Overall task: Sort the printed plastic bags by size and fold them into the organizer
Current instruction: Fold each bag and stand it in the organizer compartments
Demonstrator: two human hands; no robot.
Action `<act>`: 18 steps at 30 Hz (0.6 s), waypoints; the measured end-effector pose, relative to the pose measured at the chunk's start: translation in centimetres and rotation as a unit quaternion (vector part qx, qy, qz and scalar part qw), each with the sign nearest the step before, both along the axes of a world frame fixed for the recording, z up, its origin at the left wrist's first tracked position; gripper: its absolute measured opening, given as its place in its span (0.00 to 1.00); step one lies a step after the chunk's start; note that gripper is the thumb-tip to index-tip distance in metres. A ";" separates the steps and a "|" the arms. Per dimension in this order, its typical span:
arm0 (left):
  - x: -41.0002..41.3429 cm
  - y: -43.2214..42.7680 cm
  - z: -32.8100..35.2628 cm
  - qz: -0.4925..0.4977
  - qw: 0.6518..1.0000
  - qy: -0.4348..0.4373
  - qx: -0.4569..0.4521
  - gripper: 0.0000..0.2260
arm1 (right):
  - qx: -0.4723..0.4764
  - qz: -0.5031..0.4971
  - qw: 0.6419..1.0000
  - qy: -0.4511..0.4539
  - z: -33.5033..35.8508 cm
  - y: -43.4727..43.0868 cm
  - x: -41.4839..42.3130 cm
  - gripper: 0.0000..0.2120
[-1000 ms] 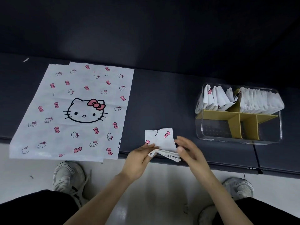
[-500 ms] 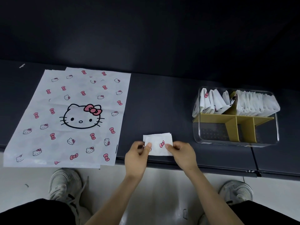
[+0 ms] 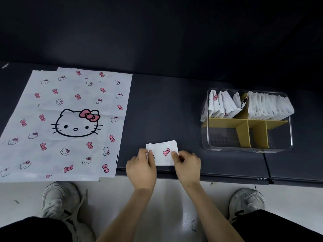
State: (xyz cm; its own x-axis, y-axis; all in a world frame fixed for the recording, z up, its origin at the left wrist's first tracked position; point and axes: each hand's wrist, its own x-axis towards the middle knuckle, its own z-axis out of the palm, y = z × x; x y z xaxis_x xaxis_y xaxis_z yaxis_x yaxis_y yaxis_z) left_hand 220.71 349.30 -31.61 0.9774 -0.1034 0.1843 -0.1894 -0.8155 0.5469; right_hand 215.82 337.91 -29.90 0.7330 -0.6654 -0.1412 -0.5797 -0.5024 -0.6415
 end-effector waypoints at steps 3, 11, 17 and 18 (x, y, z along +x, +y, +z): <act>-0.1 0.2 -0.2 -0.002 0.997 -0.030 0.066 0.10 | -0.030 -0.010 0.999 -0.025 -0.7 0.7 -0.1 0.25; 0.8 0.5 -1.6 -0.104 0.973 -0.087 0.186 0.23 | -0.160 -0.029 0.985 -0.063 -1.1 1.7 0.4 0.18; 1.8 1.5 -1.6 -0.237 0.942 -0.026 0.235 0.26 | -0.132 -0.096 0.985 0.064 -0.8 1.1 0.0 0.18; 1.9 1.7 -1.4 -0.244 0.944 -0.014 0.220 0.27 | -0.102 -0.103 0.987 0.069 -0.6 0.9 0.1 0.19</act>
State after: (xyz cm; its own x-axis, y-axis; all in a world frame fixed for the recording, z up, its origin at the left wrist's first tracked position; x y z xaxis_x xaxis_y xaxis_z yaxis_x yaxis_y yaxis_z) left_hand 222.57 350.97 -33.05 0.7885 -0.6136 0.0430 -0.6113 -0.7740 0.1651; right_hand 215.91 338.83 -30.49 0.5620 -0.8234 -0.0781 -0.7577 -0.4747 -0.4478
